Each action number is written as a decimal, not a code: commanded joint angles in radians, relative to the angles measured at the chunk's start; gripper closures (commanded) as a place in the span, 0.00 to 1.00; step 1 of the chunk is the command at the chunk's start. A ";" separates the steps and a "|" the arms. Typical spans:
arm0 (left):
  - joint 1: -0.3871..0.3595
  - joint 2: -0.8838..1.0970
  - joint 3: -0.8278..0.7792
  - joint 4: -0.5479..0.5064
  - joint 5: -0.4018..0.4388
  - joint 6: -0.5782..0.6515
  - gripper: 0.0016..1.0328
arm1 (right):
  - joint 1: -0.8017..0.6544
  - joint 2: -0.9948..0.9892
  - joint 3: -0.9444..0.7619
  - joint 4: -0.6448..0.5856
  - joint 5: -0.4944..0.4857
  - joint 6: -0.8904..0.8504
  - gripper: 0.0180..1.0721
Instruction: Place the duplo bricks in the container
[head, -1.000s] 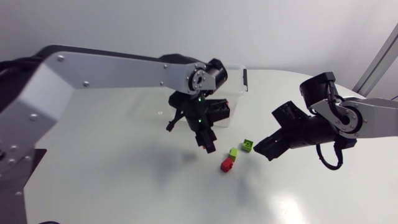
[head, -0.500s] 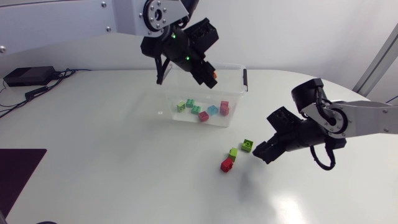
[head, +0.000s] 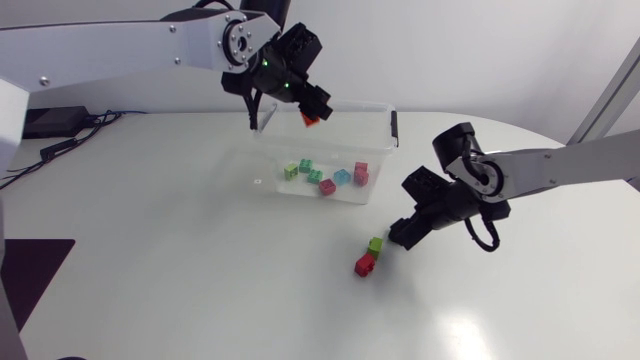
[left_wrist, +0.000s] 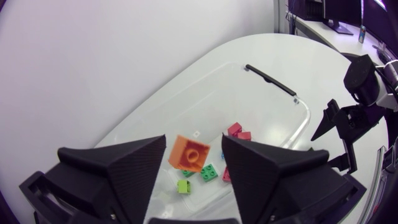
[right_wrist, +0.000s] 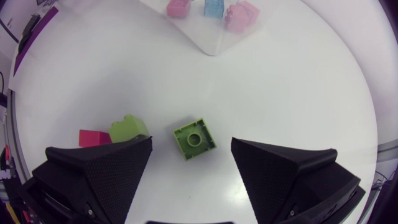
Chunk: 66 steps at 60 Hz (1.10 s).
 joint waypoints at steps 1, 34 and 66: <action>0.000 -0.001 -0.016 0.026 -0.009 -0.029 0.06 | 0.001 0.057 0.041 0.007 0.011 -0.030 0.13; -0.141 -0.211 -0.217 -0.097 -0.030 -0.033 0.05 | -0.008 0.137 0.068 -0.014 0.022 -0.089 0.66; -0.330 -0.082 -0.332 -0.263 -0.026 -0.007 0.06 | -0.046 -0.141 0.061 -0.126 0.013 -0.030 0.74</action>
